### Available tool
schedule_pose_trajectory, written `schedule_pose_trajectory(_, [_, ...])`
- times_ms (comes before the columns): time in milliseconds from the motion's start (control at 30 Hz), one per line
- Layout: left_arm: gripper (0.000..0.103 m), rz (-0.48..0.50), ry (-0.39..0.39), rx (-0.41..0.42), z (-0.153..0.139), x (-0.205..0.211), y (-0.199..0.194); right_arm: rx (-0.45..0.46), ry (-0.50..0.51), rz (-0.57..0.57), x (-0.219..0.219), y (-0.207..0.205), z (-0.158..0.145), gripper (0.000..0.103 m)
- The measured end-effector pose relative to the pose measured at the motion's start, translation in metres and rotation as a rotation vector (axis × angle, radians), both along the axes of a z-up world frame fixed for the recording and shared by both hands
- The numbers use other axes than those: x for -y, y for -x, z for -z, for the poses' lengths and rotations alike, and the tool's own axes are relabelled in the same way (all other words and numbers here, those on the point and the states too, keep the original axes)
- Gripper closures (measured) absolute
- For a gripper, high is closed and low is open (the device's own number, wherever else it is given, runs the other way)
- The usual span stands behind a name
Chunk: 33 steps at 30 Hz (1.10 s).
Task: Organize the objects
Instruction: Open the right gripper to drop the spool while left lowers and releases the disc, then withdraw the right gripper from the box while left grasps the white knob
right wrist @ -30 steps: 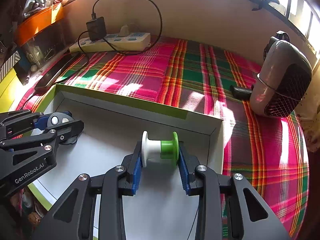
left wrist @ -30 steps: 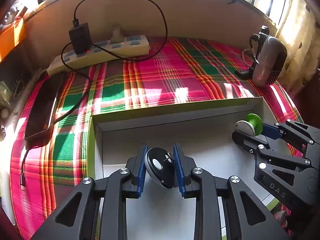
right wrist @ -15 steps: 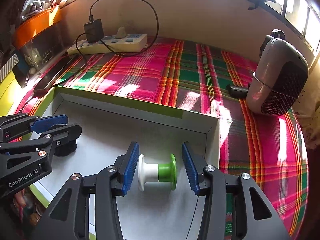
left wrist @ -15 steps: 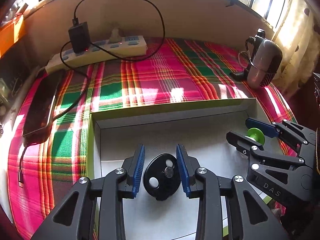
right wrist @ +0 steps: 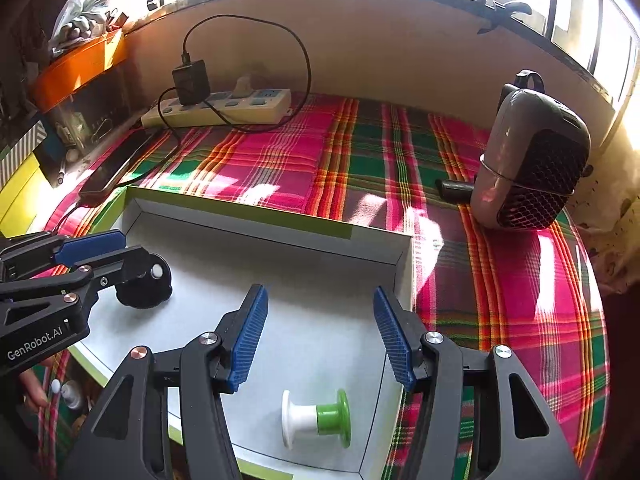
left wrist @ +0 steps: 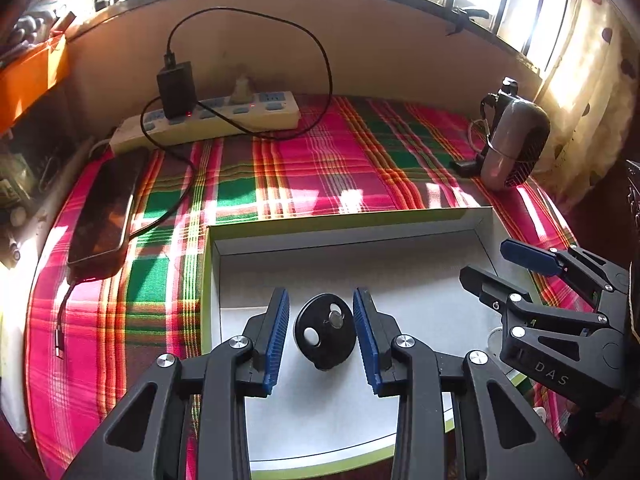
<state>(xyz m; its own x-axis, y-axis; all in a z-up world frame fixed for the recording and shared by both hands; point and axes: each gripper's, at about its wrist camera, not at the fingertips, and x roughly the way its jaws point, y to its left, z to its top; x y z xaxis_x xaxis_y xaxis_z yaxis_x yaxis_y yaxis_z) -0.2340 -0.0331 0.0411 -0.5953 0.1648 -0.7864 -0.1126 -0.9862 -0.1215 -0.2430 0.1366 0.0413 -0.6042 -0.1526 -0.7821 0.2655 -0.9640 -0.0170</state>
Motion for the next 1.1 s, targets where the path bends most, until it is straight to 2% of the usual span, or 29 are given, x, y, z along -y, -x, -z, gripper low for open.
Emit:
schedule_pose_trajectory(467, [0.072, -0.063, -0.028, -0.057, -0.014, 0.025, -0.043, -0.038, 0.037, 0.044, -0.014, -0.035, -0.016, 0.047])
schedule_pose_trajectory(733, [0.072, -0.107, -0.055, -0.062, -0.011, 0.041, -0.069, -0.058, 0.059, 0.069, -0.024, -0.058, -0.02, 0.047])
schedule_pose_trajectory(833, [0.072, -0.122, -0.041, -0.078, -0.01, 0.046, -0.081, -0.065, 0.067, 0.075, -0.027, -0.066, -0.022, 0.047])
schedule_pose_trajectory(1100, [0.072, -0.145, -0.08, -0.058, 0.002, 0.06, -0.103, -0.072, 0.068, 0.088, -0.036, -0.09, -0.02, 0.047])
